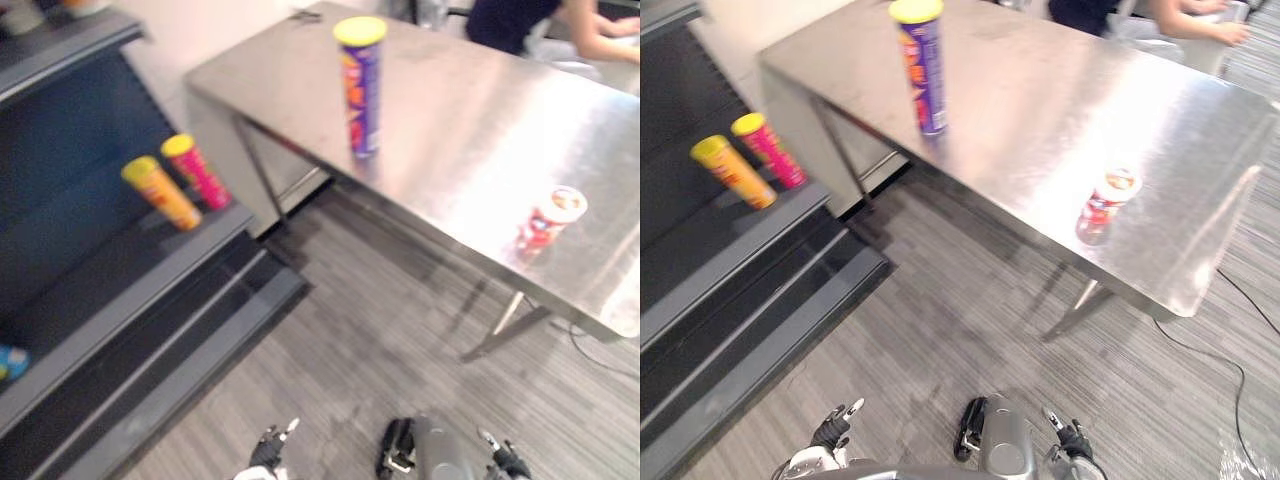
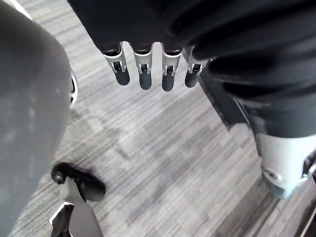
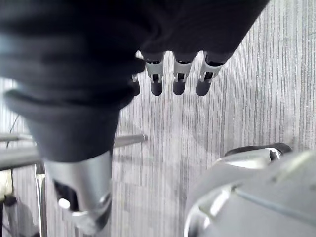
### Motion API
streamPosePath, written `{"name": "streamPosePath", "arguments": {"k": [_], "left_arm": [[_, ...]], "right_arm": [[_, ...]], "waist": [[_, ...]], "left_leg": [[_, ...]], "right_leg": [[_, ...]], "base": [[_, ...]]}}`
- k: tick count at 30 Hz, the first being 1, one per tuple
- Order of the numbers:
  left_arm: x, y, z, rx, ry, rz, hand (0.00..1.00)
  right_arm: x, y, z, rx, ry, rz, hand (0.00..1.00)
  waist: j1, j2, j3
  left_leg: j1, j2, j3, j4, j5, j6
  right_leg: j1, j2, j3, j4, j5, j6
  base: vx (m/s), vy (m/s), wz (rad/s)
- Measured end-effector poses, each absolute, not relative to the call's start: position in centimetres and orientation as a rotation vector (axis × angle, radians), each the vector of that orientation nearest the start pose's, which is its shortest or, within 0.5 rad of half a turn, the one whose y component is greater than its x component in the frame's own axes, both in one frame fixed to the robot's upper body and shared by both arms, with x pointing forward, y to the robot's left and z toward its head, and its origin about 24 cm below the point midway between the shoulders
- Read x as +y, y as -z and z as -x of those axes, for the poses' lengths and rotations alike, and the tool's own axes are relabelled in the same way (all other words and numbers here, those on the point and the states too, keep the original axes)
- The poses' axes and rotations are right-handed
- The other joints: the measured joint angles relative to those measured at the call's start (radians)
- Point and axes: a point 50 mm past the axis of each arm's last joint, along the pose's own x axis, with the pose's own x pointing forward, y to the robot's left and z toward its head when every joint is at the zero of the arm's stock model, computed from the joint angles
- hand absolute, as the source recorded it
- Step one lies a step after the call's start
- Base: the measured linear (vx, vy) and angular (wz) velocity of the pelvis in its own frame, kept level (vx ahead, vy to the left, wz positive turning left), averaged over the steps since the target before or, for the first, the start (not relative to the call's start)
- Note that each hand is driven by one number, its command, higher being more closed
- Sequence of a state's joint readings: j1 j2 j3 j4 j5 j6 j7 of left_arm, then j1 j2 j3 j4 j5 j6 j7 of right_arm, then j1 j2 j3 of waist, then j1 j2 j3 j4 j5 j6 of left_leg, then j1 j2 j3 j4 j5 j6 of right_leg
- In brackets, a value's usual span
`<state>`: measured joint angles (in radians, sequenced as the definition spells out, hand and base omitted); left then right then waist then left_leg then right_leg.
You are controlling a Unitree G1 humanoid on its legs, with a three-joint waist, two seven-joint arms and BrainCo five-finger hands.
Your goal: Put the gum and the chips on the shelf.
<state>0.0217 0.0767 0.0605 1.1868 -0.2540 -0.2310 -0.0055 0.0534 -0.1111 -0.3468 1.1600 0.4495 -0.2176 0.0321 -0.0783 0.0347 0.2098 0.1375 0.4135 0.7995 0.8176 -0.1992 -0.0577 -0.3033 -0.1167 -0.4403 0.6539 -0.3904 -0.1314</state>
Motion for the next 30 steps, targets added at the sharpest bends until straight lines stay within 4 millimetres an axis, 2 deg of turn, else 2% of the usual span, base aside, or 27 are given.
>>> {"name": "streamPosePath", "arguments": {"k": [1,3,4,6,8,11,13,14,16,17,18,19,21,22,24,25,28,30], "left_arm": [[19.2,15.9,-10.8,0.947,-0.294,0.190,0.00],[19.4,15.8,-10.9,0.933,-0.314,0.204,0.00],[19.6,15.6,-11.0,0.917,-0.324,0.206,0.00],[19.6,15.5,-11.0,0.904,-0.325,0.208,0.00],[19.6,15.5,-11.1,0.902,-0.326,0.210,0.00],[19.5,15.5,-10.9,0.893,-0.345,0.232,0.00],[19.5,15.5,-10.9,0.892,-0.348,0.237,0.00],[19.5,15.5,-10.9,0.892,-0.348,0.236,0.00],[19.4,15.6,-10.7,0.902,-0.344,0.234,0.00],[19.2,15.8,-10.4,0.914,-0.338,0.234,0.00],[19.3,15.8,-10.5,0.915,-0.339,0.233,0.00],[19.6,15.8,-10.4,0.923,-0.326,0.207,0.00],[20.1,15.7,-10.5,0.922,-0.319,0.186,0.00],[20.2,15.7,-10.4,0.925,-0.319,0.180,0.00],[20.2,15.8,-10.2,0.936,-0.315,0.172,0.00],[20.1,15.9,-10.0,0.946,-0.300,0.159,0.00],[19.9,16.1,-9.5,0.977,-0.251,0.112,0.00],[19.8,16.1,-9.5,0.982,-0.231,0.097,0.00]], "right_arm": [[-24.3,15.4,-8.7,0.862,0.666,-0.421,0.00],[-24.5,15.5,-8.1,0.875,0.696,-0.436,0.00],[-24.6,15.7,-7.2,0.887,0.730,-0.450,0.00],[-24.7,15.7,-6.9,0.891,0.748,-0.457,0.00],[-24.8,15.7,-6.9,0.879,0.771,-0.477,0.00],[-24.3,15.9,-6.7,0.887,0.773,-0.492,0.00],[-24.3,15.9,-6.7,0.881,0.779,-0.503,0.00],[-24.3,15.9,-6.7,0.879,0.779,-0.501,0.00],[-24.5,15.8,-6.5,0.882,0.781,-0.495,0.00],[-24.7,15.8,-6.2,0.887,0.785,-0.485,0.00],[-24.8,15.9,-6.0,0.892,0.791,-0.484,0.00],[-24.0,16.1,-5.3,0.910,0.793,-0.505,0.00],[-23.3,16.3,-5.1,0.920,0.790,-0.523,0.00],[-23.1,16.4,-5.3,0.919,0.785,-0.530,0.00],[-23.0,16.3,-5.8,0.910,0.774,-0.534,0.00],[-23.0,16.3,-6.2,0.901,0.765,-0.536,0.00],[-22.7,16.4,-5.7,0.921,0.760,-0.541,0.00],[-22.6,16.5,-5.4,0.940,0.742,-0.518,0.00]], "waist": [[-0.001,0.008,0.001],[0.000,0.003,0.004],[0.002,-0.005,0.009],[0.006,-0.007,0.007],[0.023,-0.003,0.007],[0.036,-0.001,0.009],[0.038,-0.001,0.009],[0.039,-0.003,0.008],[0.042,0.000,0.007],[0.047,0.012,0.000],[0.049,0.005,-0.001],[0.049,-0.025,-0.023],[0.050,-0.039,-0.032],[0.053,-0.055,-0.043],[0.056,-0.054,-0.051],[0.053,-0.043,-0.058],[0.051,-0.019,-0.077],[0.051,-0.017,-0.081]], "left_leg": [[-0.041,0.045,-0.047,0.109,0.064,0.023],[-0.092,0.043,-0.135,0.199,0.027,-0.001],[-0.139,0.013,-0.199,0.217,-0.004,-0.008],[-0.206,-0.020,-0.242,0.187,-0.032,-0.009],[-0.265,-0.044,-0.258,0.120,-0.041,-0.004],[-0.317,-0.093,-0.364,-0.080,-0.042,-0.008],[-0.328,-0.145,-0.489,-0.233,-0.039,-0.012],[-0.324,-0.186,-0.584,-0.344,-0.027,-0.029],[-0.284,-0.239,-0.708,-0.507,0.032,-0.050],[-0.264,-0.243,-0.711,-0.543,0.075,-0.057],[-0.254,-0.249,-0.701,-0.548,0.077,-0.067],[-0.246,-0.289,-0.670,-0.558,0.070,-0.046],[-0.245,-0.314,-0.639,-0.565,0.059,-0.026],[-0.235,-0.332,-0.613,-0.575,0.053,-0.012],[-0.204,-0.351,-0.557,-0.609,0.048,0.004],[-0.184,-0.359,-0.525,-0.633,0.048,0.010],[-0.136,-0.364,-0.459,-0.687,0.055,0.020],[-0.112,-0.367,-0.442,-0.712,0.059,0.027]], "right_leg": [[0.029,0.036,0.032,-0.030,0.004,-0.013],[0.077,0.061,0.066,-0.069,0.013,-0.030],[0.139,0.074,0.091,-0.120,0.025,-0.029],[0.187,0.092,0.133,-0.182,0.048,-0.022],[0.212,0.105,0.195,-0.229,0.074,-0.013],[0.257,0.108,0.283,-0.271,0.094,0.014],[0.270,0.105,0.340,-0.286,0.101,0.039],[0.272,0.098,0.374,-0.291,0.101,0.062],[0.268,0.084,0.444,-0.285,0.091,0.117],[0.269,0.084,0.460,-0.280,0.079,0.142],[0.272,0.071,0.472,-0.272,0.071,0.159],[0.275,0.022,0.480,-0.291,0.075,0.191],[0.279,-0.012,0.483,-0.332,0.097,0.226],[0.290,-0.032,0.499,-0.368,0.119,0.252],[0.292,-0.051,0.508,-0.413,0.161,0.257],[0.291,-0.060,0.509,-0.434,0.193,0.260],[0.289,-0.060,0.519,-0.475,0.261,0.263],[0.288,-0.059,0.511,-0.483,0.275,0.263]], "base": [[0.22,-0.122,-1.03],[0.19,-0.064,-0.74],[0.17,-0.037,-0.58],[0.14,0.021,-0.74],[0.13,0.086,-0.93],[0.12,0.149,-0.87],[0.11,0.229,-0.81],[0.11,0.287,-0.84],[0.13,0.397,-0.90],[0.12,0.375,-0.60],[0.13,0.378,-0.39],[0.14,0.358,-0.22],[0.13,0.344,-0.27],[0.10,0.251,-0.40],[0.09,0.240,-0.75],[0.06,0.198,-0.85],[0.06,0.168,-0.71],[0.05,0.098,-0.45]]}}
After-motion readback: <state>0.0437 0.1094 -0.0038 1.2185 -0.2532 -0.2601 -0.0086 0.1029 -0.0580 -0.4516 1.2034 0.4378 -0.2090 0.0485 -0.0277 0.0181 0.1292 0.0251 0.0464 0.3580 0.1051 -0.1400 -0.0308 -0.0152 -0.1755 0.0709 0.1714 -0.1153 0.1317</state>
